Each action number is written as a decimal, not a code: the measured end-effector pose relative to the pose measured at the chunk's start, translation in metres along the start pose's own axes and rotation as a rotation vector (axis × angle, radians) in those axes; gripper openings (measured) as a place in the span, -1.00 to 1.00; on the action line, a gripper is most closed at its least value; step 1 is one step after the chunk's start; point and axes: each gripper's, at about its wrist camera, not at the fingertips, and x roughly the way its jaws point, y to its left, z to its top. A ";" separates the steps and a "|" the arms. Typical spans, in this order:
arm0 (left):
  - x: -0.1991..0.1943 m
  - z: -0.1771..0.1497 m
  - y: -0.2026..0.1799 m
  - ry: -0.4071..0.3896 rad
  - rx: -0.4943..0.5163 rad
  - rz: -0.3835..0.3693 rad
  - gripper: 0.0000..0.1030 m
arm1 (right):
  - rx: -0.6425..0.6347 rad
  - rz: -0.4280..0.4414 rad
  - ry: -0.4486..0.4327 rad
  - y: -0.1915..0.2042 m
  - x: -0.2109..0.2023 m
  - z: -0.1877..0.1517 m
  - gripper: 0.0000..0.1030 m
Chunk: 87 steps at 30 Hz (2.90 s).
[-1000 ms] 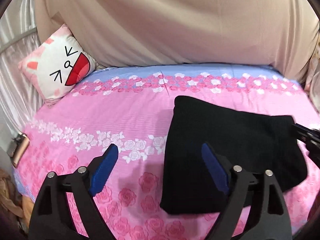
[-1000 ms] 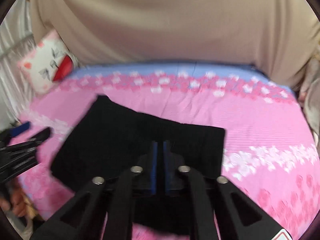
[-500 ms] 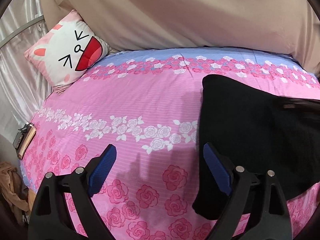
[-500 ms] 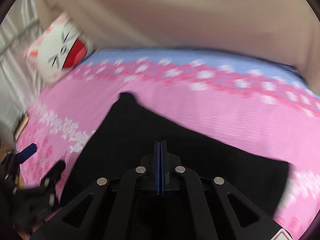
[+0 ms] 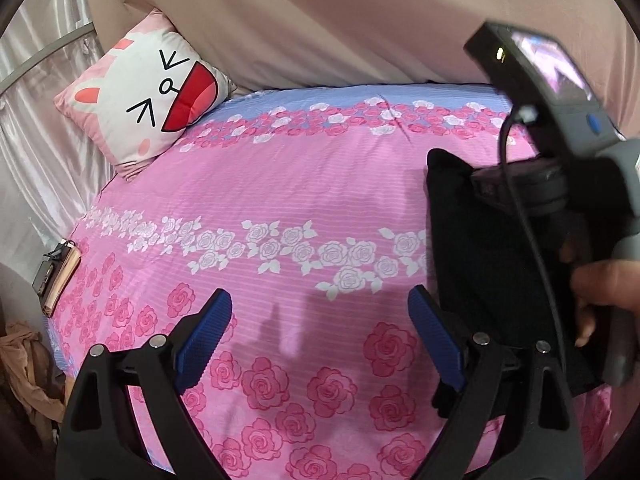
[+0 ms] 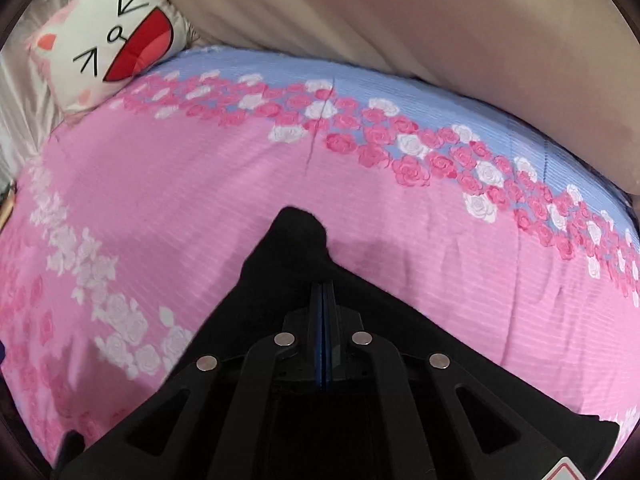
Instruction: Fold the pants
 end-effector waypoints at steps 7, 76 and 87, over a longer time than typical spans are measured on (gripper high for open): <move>-0.002 0.000 -0.002 0.001 0.003 -0.019 0.70 | 0.114 0.010 -0.169 -0.052 -0.108 -0.062 -0.98; 0.002 -0.042 -0.068 0.304 -0.065 -0.581 0.71 | 0.643 0.184 -0.089 -0.162 -0.147 -0.282 0.45; -0.052 -0.046 -0.031 0.257 -0.047 -0.665 -0.39 | 0.539 0.222 -0.140 -0.151 -0.192 -0.271 -0.30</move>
